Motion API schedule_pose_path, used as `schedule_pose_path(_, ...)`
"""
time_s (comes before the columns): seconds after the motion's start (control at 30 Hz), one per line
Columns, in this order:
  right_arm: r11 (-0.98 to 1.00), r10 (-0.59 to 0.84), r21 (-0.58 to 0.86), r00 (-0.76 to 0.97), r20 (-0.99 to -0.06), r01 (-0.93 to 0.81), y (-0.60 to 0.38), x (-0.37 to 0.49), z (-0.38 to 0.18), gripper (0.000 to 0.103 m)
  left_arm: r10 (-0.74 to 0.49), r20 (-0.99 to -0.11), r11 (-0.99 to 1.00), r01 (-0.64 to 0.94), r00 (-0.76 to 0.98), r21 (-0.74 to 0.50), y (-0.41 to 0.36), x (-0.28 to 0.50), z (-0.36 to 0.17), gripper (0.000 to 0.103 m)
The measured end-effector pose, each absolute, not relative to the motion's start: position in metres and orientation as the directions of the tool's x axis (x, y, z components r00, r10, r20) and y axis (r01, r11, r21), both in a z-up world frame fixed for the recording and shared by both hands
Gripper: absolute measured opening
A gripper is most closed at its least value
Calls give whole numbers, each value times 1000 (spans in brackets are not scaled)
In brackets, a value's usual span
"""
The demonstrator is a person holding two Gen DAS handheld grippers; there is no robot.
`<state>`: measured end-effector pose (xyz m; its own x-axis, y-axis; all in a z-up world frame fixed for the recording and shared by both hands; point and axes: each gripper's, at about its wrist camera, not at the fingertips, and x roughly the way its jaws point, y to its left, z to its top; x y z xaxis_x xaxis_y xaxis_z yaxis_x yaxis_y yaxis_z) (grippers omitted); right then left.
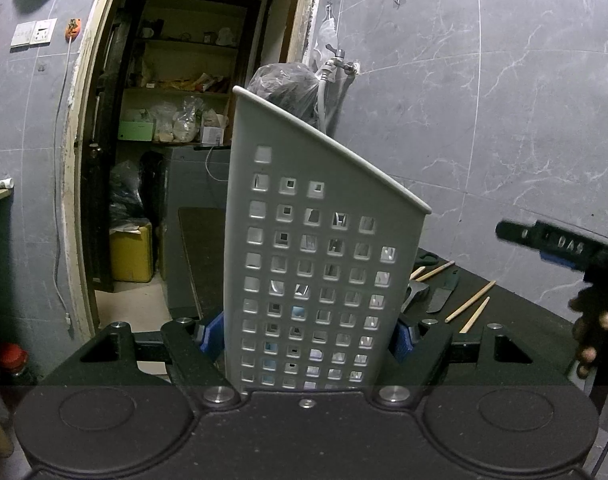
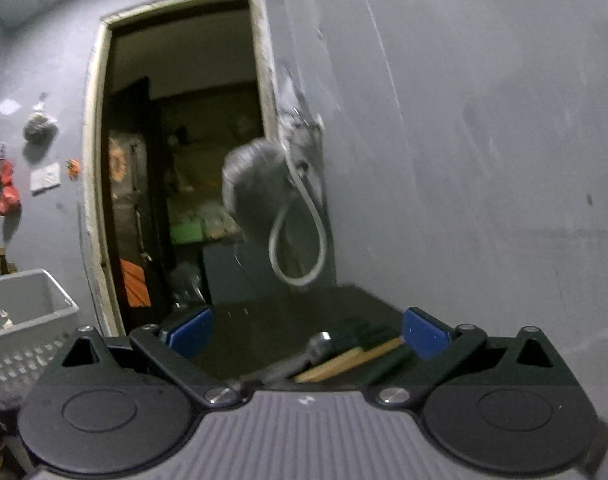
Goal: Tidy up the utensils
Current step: 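Move the right tool back down to the utensil pile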
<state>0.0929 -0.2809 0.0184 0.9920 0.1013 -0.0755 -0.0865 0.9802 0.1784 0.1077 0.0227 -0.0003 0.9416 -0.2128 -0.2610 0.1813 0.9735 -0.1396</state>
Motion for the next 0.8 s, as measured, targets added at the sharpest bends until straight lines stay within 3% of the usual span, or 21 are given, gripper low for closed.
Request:
schedule_pose_path(0.33, 971, 105, 229, 980, -168, -65, -290, 108, -7, 103, -212, -262, 974, 181, 942, -138, 23, 108, 0, 78)
schedule_pose_path(0.8, 949, 214, 288, 935, -283, -130, -280, 131, -5, 103, -220, -256, 972, 187, 941, -145, 25, 108, -1, 78)
